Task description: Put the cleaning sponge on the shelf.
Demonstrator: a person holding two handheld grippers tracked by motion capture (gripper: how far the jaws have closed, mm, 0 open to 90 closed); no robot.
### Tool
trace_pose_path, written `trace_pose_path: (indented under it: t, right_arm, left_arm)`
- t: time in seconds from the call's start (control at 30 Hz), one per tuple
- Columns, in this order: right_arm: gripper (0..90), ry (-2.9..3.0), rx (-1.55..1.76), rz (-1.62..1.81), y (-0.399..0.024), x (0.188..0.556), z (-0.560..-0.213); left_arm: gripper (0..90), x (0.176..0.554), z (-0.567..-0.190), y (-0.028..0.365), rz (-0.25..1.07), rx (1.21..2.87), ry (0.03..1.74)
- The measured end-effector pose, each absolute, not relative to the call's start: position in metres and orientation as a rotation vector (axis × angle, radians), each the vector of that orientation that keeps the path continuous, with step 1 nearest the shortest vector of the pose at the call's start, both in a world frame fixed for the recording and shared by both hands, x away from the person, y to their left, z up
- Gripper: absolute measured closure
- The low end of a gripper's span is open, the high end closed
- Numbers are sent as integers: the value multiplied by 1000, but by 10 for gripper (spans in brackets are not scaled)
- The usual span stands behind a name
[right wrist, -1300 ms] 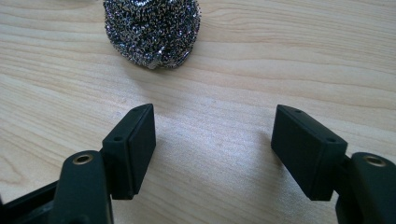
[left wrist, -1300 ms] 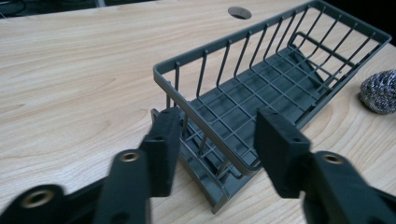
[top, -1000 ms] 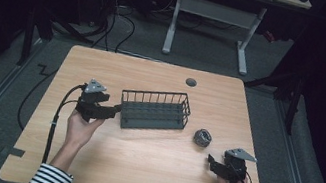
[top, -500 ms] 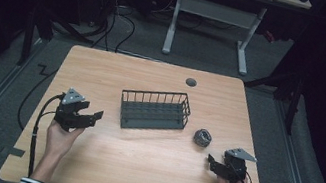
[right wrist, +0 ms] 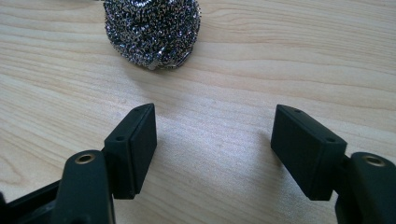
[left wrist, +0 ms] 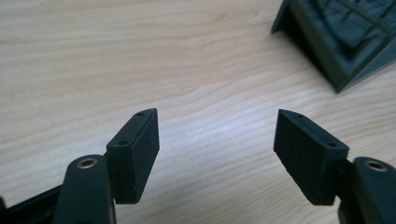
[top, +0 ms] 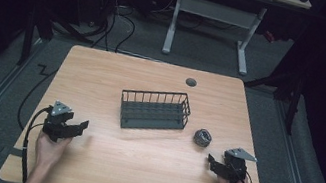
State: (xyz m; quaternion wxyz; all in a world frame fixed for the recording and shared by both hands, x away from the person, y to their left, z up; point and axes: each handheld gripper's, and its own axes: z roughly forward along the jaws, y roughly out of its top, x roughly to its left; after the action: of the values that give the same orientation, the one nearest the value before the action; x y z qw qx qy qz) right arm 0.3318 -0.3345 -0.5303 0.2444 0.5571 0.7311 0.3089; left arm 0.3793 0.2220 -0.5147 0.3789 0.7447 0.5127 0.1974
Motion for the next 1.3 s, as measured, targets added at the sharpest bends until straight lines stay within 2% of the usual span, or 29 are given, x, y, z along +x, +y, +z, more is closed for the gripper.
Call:
trace_pose_path:
  t: [0.3, 0.8, 1.3]
  right_arm:
    - [318, 1997, 1519, 843, -335, 332, -530]
    - [283, 2026, 1522, 853, -334, 331, -529]
    - [248, 2083, 1398, 927, -313, 333, -501]
  left_arm:
    - [307, 378, -536, 230, 544, 1912, 1378]
    - [289, 377, -537, 225, 599, 1944, 1380]
    - [276, 377, -537, 225, 597, 1946, 1382]
